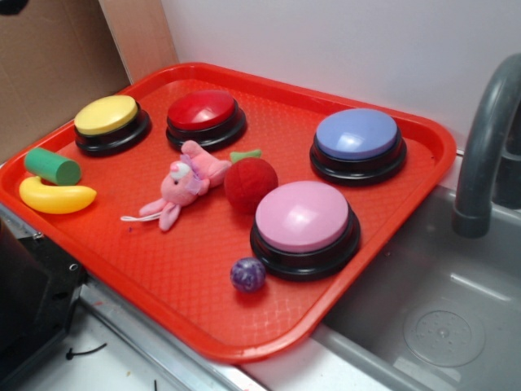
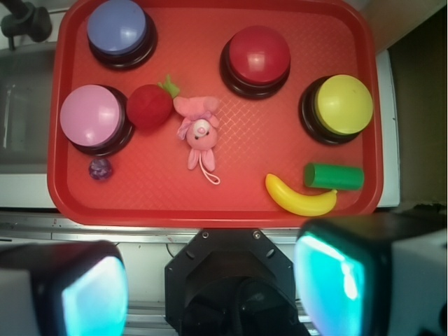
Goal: Push the red button.
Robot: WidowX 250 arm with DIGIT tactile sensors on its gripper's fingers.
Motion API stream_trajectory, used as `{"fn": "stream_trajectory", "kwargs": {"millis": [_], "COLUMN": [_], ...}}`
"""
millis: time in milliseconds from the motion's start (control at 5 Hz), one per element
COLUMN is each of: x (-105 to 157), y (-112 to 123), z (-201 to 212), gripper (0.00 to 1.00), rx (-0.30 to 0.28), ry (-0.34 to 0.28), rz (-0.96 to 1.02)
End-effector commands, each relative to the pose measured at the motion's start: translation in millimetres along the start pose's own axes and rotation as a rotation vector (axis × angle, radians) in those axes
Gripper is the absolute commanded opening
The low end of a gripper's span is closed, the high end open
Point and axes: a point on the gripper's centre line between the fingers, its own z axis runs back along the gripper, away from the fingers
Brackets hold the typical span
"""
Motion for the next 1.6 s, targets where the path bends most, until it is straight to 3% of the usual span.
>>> {"fn": "stream_trajectory", "kwargs": {"millis": [0, 400, 600, 800, 1000, 1400], "x": [0.0, 93.0, 124.9, 140.3, 139.3, 147.1], "y": [0.0, 45.4, 70.0, 85.3, 89.8, 87.6], "z": [0.0, -63.8, -92.1, -122.3, -139.2, -178.5], "gripper": [1.0, 1.0, 1.0, 1.0, 1.0, 1.0], "rx": [0.0, -0.036, -0.048, -0.016, 0.026, -0.022], "ry": [0.0, -0.053, -0.119, -0.109, -0.101, -0.118], "rz": [0.0, 0.149, 0.215, 0.243, 0.244, 0.22]}}
